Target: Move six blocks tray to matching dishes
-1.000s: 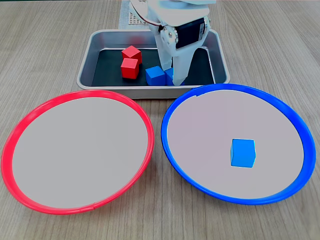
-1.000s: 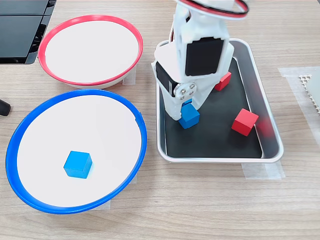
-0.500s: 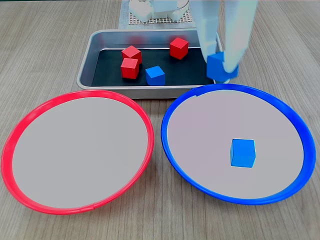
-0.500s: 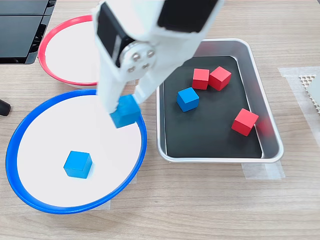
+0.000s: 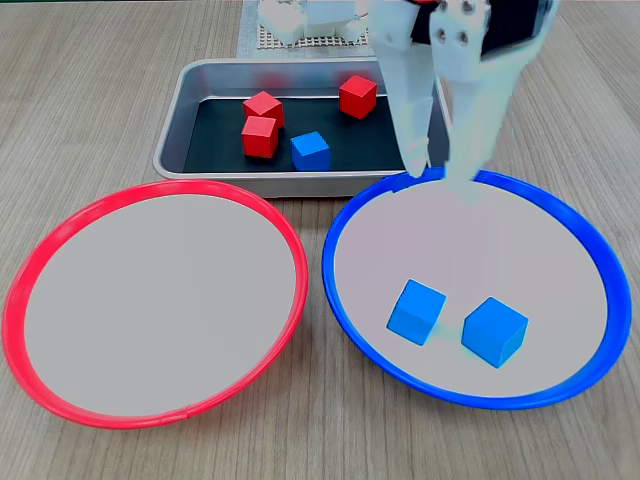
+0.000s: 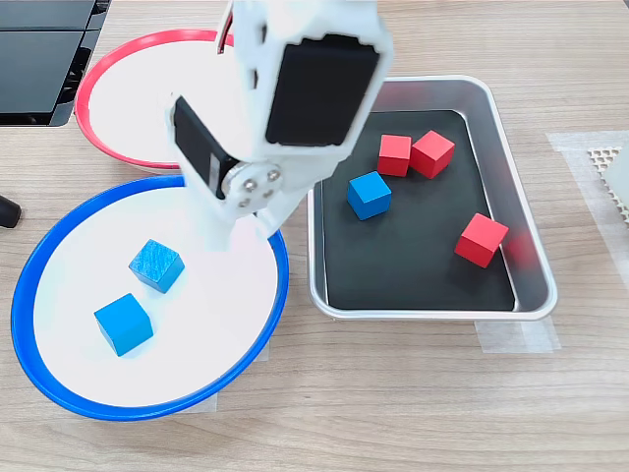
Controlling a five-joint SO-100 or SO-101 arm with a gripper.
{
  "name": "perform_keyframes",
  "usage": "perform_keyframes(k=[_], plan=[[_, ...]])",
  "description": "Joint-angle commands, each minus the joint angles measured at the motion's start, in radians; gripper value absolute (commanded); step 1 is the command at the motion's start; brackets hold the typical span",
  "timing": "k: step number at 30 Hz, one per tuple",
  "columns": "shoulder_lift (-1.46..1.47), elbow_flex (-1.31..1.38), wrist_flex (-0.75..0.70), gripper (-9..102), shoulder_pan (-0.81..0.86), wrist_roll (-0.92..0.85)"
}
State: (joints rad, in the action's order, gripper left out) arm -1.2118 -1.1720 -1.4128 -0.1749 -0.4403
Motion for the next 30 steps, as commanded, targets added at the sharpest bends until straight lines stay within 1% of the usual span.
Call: perform_keyframes(k=[1,4,6,7,11,14,18,26,28,29,30], plan=[[-0.101,0.015,-0.238,4,0.057,-0.095],[-0.172,-0.048,-0.382,4,0.144,-0.206],[-0.215,-0.117,-0.400,5,0.201,-0.278],[-0.244,-0.186,-0.379,7,0.238,-0.322],[-0.276,-0.345,-0.244,18,0.299,-0.354],[-0.287,-0.483,-0.077,21,0.313,-0.370],[-0.291,-0.595,0.084,20,0.308,-0.362],[-0.290,-0.681,0.206,18,0.256,-0.313],[-0.284,-0.684,0.210,15,0.249,-0.318],[-0.281,-0.689,0.216,5,0.236,-0.350],[-0.281,-0.687,0.213,5,0.233,-0.350]])
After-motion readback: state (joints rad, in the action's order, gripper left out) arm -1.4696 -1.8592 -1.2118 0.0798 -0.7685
